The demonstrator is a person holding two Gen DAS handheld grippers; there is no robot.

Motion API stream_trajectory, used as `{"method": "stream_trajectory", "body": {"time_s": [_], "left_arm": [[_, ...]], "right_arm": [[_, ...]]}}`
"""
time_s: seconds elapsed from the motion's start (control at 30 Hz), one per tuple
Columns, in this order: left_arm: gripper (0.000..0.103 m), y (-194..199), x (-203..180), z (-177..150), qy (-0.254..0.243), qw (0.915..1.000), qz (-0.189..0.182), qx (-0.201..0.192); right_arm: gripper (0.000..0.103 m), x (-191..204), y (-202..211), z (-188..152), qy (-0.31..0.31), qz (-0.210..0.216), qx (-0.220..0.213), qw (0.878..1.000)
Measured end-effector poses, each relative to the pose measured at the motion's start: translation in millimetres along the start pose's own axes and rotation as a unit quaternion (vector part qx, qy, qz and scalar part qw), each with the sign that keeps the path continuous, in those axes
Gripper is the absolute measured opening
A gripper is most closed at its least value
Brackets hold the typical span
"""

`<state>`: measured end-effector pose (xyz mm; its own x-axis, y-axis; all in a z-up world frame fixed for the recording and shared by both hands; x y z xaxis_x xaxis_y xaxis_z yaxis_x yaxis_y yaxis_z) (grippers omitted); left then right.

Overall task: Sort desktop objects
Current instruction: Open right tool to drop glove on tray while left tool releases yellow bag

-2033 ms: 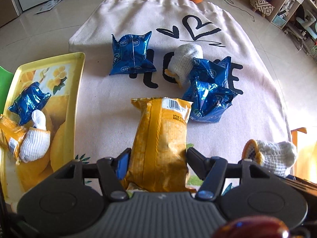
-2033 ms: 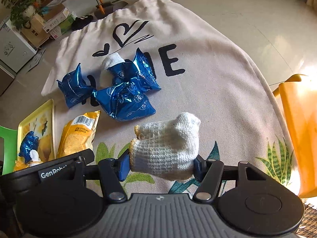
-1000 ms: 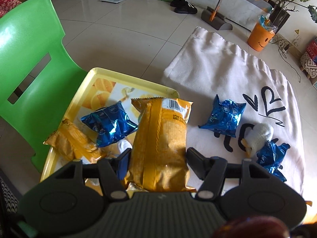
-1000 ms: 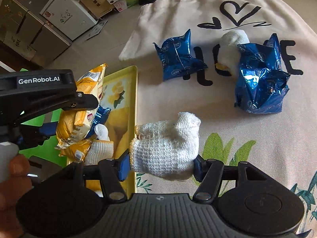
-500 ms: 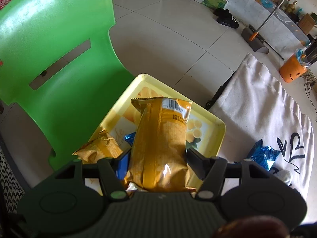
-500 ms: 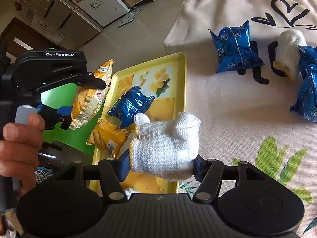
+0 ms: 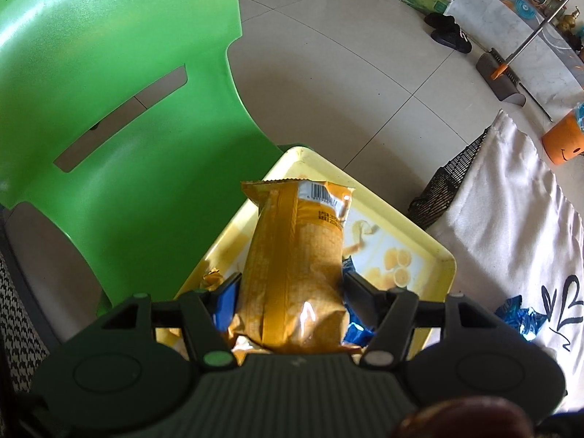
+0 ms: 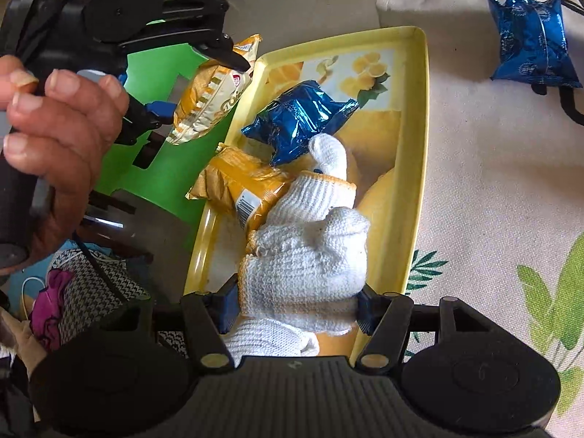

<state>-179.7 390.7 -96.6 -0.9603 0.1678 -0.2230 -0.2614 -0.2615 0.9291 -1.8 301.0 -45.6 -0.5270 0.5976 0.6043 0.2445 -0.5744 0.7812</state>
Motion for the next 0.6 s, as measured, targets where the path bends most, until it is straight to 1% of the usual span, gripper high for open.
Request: {"method": "stream_trajectory", "body": {"time_s": [0.07, 0.13, 0.2, 0.4, 0.5, 0.6], "left_arm": [[0.064, -1.3, 1.3, -0.6, 0.006, 1.0000, 0.002, 0.004], [0.078, 2.2, 0.9, -1.3, 0.007, 1.0000, 0.002, 0.000], [0.085, 6.8, -0.7, -1.7, 0.007, 0.9999, 0.004, -0.006], [0.087, 16.6, -11.8, -3.5, -0.007, 0.9998, 0.000, -0.018], [0.087, 20.5, -15.9, -4.7, -0.010, 0.9997, 0.007, -0.021], [0.096, 27.1, -20.8, -6.2, -0.017, 0.9992, 0.015, -0.032]], "right_arm": [[0.065, 3.7, -5.5, -0.3, 0.001, 0.000, 0.004, 1.000], [0.067, 4.8, -6.4, 1.4, -0.004, 0.004, 0.001, 1.000], [0.069, 3.9, -3.7, 4.8, -0.013, 0.009, -0.010, 1.000], [0.070, -2.9, 6.5, 7.7, -0.024, 0.004, -0.032, 0.999], [0.070, -5.6, 13.4, 8.2, -0.028, 0.002, -0.038, 0.999], [0.070, -8.3, 21.6, 9.9, -0.034, 0.002, -0.046, 0.998]]}}
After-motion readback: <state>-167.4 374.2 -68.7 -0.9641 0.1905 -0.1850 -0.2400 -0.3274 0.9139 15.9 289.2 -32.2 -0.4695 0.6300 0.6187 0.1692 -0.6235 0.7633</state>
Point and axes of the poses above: each gripper's, at about its wrist camera, not at the fingertips, and y roughly against the way its jaws point, x to its left, z to its top, the point moved 5 cm from there along -y, roughly the way its jaws point, and after that the axes turned 10 degrees about -y, right-handed, at the moved point
